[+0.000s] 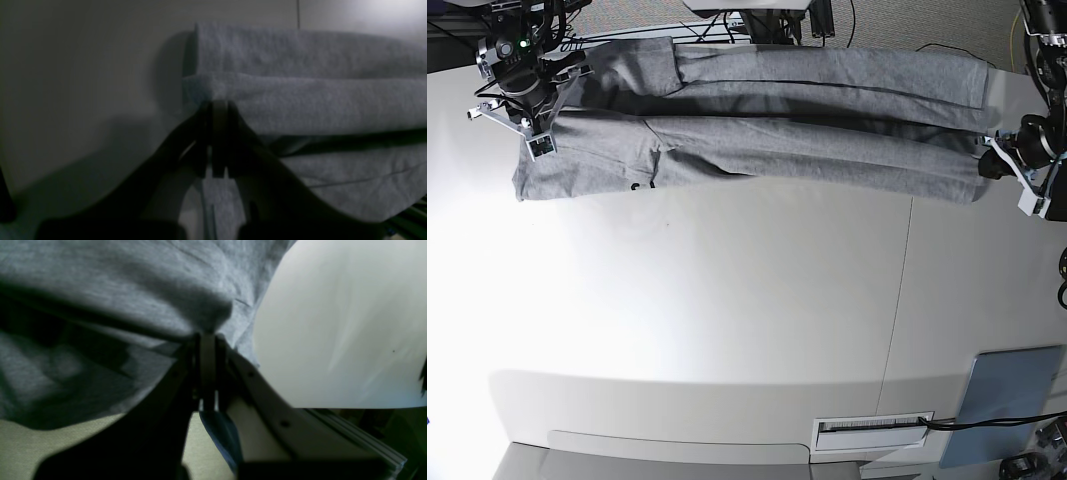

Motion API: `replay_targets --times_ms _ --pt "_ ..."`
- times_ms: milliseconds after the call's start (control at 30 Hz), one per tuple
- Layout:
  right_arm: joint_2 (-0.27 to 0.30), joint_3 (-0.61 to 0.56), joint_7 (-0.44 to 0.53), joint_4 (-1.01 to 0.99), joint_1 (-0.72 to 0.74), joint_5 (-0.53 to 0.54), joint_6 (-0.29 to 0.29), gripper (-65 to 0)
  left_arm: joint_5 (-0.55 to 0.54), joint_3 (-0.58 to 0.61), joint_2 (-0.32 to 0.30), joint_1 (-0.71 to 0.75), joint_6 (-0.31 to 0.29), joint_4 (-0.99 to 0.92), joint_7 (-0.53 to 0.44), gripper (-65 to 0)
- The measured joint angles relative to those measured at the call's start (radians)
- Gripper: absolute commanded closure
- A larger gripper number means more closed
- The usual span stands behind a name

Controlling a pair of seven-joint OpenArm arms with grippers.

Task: Fold the T-shirt properly
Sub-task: 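Lay the folded hem down and adjust the fold with both grippers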

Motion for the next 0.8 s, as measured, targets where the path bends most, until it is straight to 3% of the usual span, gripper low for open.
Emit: replay_targets --times_ms 300,567,633,767,800 --pt "0.000 0.000 0.000 0.000 0.000 -0.004 0.000 0.0 0.000 0.000 0.000 0.000 0.000 0.000 0.111 0.0" --pt "0.000 0.000 0.009 0.000 0.000 -0.024 0.001 -0.3 -0.004 0.000 0.000 0.000 0.000 0.000 0.118 0.0" --pt "0.000 0.000 0.021 0.000 0.000 -0.030 0.053 -5.8 -0.004 0.000 0.000 0.000 -0.007 0.000 0.118 0.0" --pt "0.000 0.000 0.019 0.000 0.000 -0.039 0.087 -16.9 0.002 0.000 0.000 0.001 -0.030 0.000 0.118 0.0" --pt "0.000 0.000 0.019 0.000 0.000 -0.039 0.091 -18.4 0.002 0.000 0.000 0.000 -0.030 0.000 0.118 -4.4"
